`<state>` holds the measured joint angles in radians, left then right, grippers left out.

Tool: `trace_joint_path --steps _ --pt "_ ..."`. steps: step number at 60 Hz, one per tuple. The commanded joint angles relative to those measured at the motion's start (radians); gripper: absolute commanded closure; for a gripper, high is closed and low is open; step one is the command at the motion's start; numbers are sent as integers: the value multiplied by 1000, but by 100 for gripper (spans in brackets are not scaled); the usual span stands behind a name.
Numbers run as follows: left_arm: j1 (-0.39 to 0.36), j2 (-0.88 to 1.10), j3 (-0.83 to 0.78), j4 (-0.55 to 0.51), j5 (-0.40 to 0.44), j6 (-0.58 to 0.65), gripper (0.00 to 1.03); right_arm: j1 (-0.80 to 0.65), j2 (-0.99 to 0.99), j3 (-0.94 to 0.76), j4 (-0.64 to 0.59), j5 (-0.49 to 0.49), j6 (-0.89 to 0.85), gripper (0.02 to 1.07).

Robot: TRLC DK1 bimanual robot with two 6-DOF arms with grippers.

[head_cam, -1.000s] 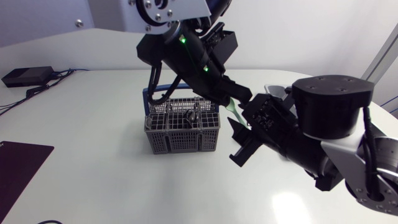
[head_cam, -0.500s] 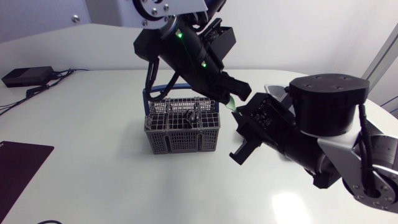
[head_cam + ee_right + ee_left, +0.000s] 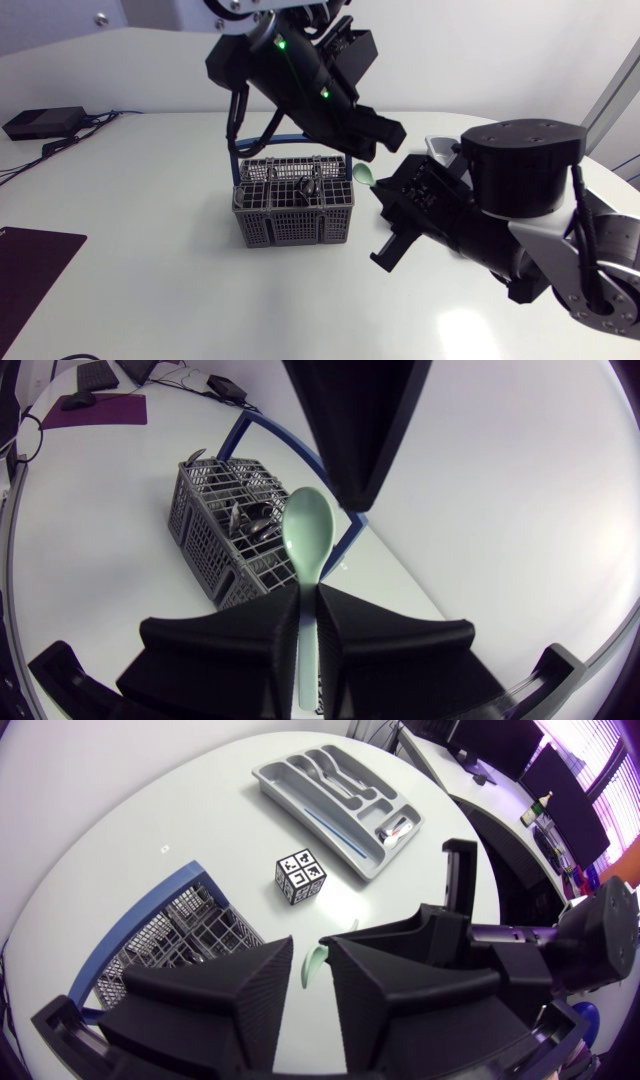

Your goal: Transfer all utensils from the basket to the drawer tray.

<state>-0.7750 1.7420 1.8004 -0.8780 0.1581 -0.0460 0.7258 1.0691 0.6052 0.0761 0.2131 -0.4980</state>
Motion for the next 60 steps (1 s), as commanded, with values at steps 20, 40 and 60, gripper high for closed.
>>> trace_joint_path --steps 20,40,60 --pt "114 -90 70 97 12 -12 44 -144 -75 -42 -145 -247 -56 101" --pt "175 -142 -72 94 4 196 40 -690 -58 -10 -386 -716 -376 101" --pt "237 -208 -246 183 4 362 38 -1117 239 154 -582 -919 -814 101"
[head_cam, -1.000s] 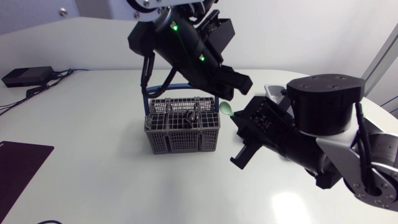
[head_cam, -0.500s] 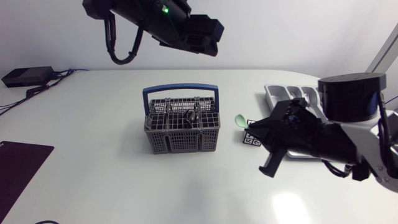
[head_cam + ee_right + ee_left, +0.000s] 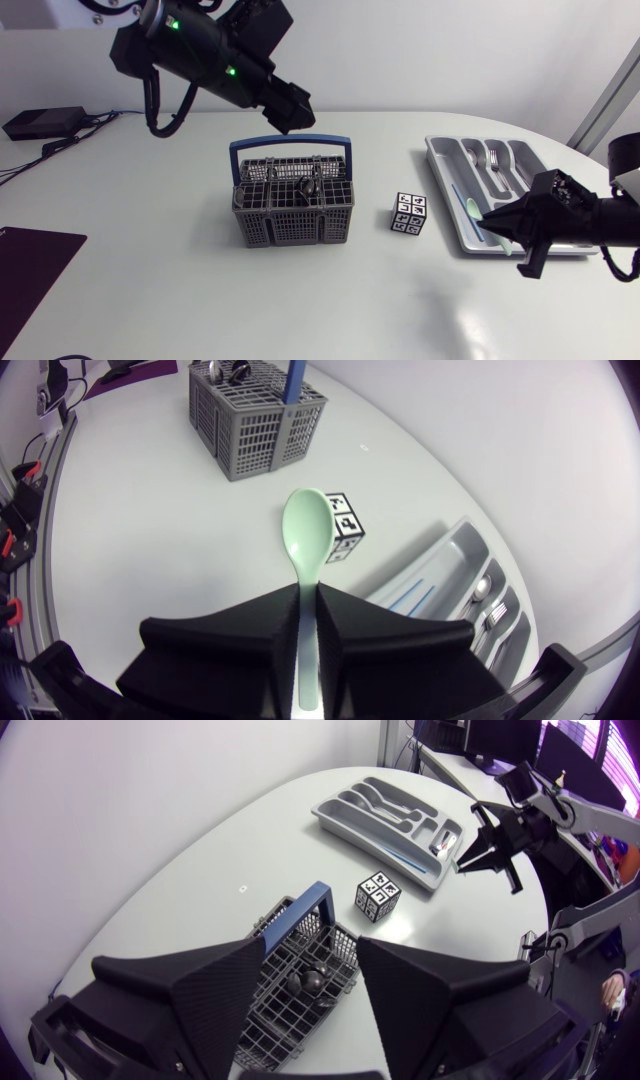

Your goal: Transfer all utensils from the basket to the drawer tray.

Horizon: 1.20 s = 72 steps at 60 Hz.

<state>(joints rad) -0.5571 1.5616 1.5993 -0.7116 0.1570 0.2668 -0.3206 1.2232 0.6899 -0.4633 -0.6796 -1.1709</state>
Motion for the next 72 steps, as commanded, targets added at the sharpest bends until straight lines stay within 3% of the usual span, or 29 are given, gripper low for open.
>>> trace_joint_path --steps 1,11,18,47,60,64,69,72 --pt "22 -29 -52 18 6 55 38 -89 104 85 -58 -28 -165 101" --pt "31 -44 -114 44 3 127 38 -232 314 261 -184 -31 -388 101" --pt "33 -58 -164 75 -1 175 38 -271 406 338 -202 3 -473 101" --pt "-9 -135 -361 135 -11 494 38 -279 585 413 -98 247 -668 100" --pt "-52 -161 -426 135 -31 675 38 -276 539 356 -48 313 -702 80" --pt "-75 -163 -444 135 -63 739 38 -276 521 339 -41 319 -702 69" --pt "-107 -163 -467 166 -125 816 38 -276 492 316 -26 318 -697 48" --pt "-118 -163 -469 179 -137 845 38 -276 475 310 -26 315 -693 42"
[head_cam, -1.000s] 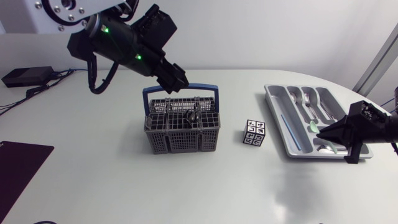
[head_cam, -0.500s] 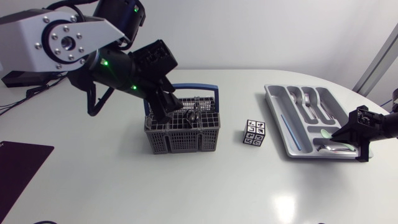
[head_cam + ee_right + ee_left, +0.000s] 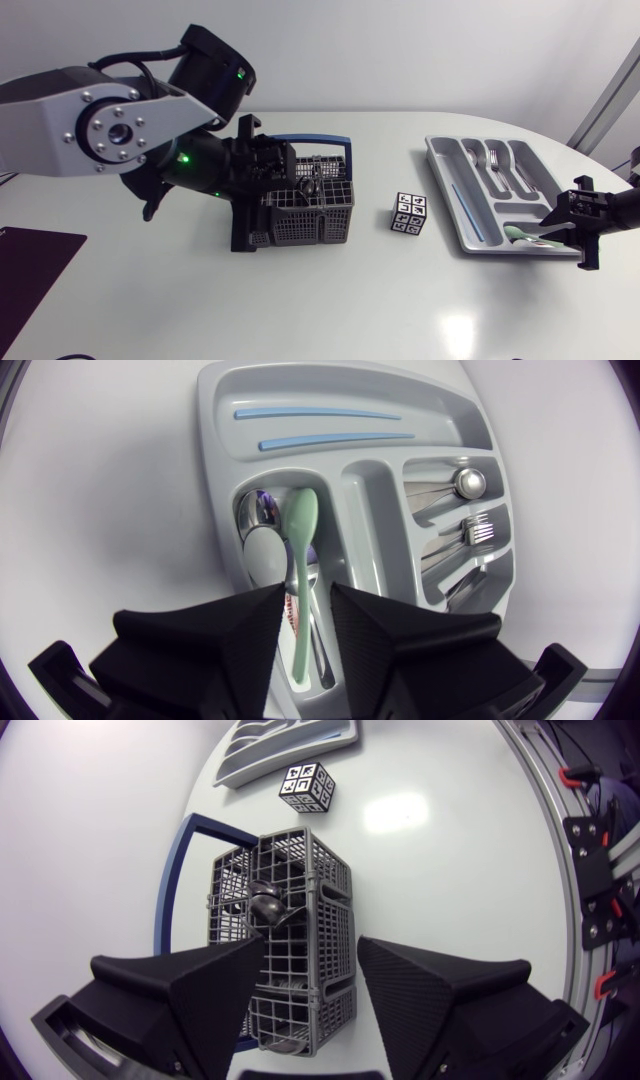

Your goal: Transfer all utensils from the basket to the drawer tray.

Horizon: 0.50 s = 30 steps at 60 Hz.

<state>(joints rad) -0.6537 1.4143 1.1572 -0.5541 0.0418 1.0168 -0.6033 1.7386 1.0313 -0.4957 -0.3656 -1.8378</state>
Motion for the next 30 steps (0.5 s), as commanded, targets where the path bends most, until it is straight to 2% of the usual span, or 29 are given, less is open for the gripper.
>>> trace_joint_path --steps 1,13,16,30 --pt "-24 -14 -25 25 -26 109 38 8 -48 -36 2 -3 -23 40" --pt "-40 25 7 57 -77 197 38 40 -165 -97 -49 -75 51 37" --pt "-41 35 19 57 -82 212 39 54 -195 -116 -55 -93 77 33" --pt "-44 95 53 72 -85 279 56 148 -315 -203 -55 -159 195 33"
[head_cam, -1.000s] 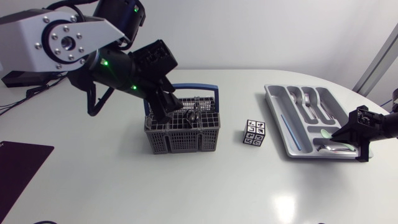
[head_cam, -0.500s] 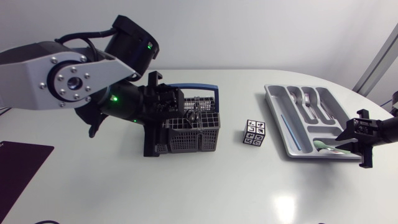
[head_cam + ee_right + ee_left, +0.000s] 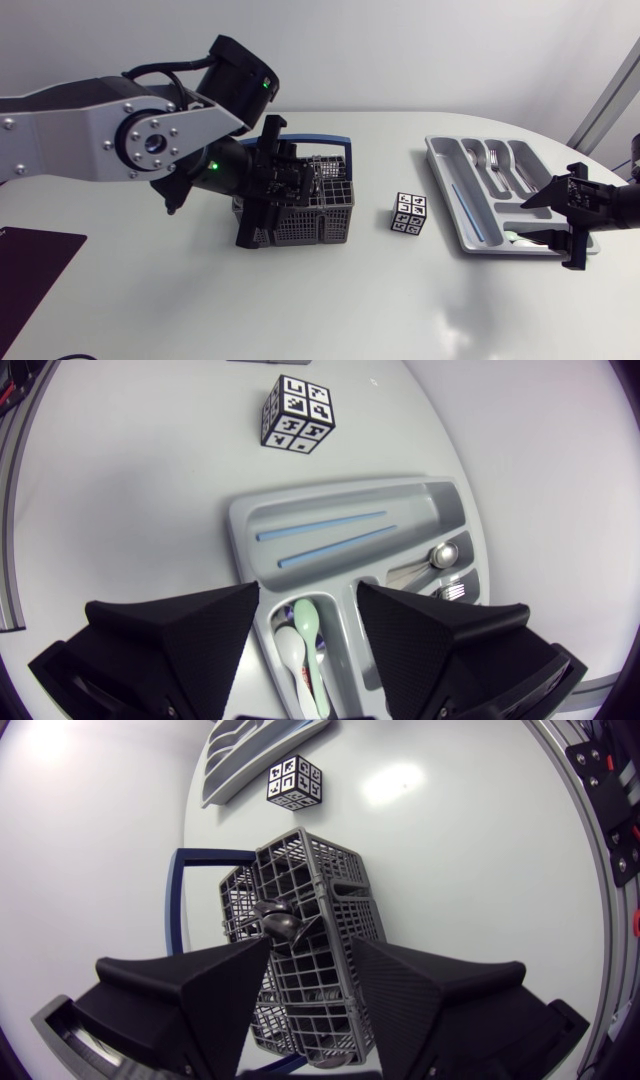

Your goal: Transfer all utensils from the basket to the drawer tray.

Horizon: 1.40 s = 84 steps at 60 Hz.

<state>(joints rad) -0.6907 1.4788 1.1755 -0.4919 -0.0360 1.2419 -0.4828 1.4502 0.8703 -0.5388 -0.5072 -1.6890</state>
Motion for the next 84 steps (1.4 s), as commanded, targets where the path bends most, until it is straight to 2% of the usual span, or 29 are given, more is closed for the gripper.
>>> trace_joint_path --steps 1,15,24,27,43,53,59,84 --pt "-7 34 36 12 -7 57 57 35 -34 -50 -12 -22 52 33" --pt "-1 109 59 35 -15 83 57 127 -94 -109 -9 -62 137 32" --pt "5 149 81 41 -18 102 62 176 -108 -142 5 -67 169 32" --pt "5 156 84 44 -18 129 71 191 -119 -162 20 -67 178 32" --pt "33 187 98 65 -33 160 75 214 -148 -188 26 -71 193 32" --pt "34 189 96 67 -33 169 89 222 -162 -200 26 -74 201 32" --pt "31 183 82 67 -33 222 100 237 -182 -211 26 -74 212 32" --pt "34 109 81 64 -33 226 100 312 -249 -254 28 -70 275 30"
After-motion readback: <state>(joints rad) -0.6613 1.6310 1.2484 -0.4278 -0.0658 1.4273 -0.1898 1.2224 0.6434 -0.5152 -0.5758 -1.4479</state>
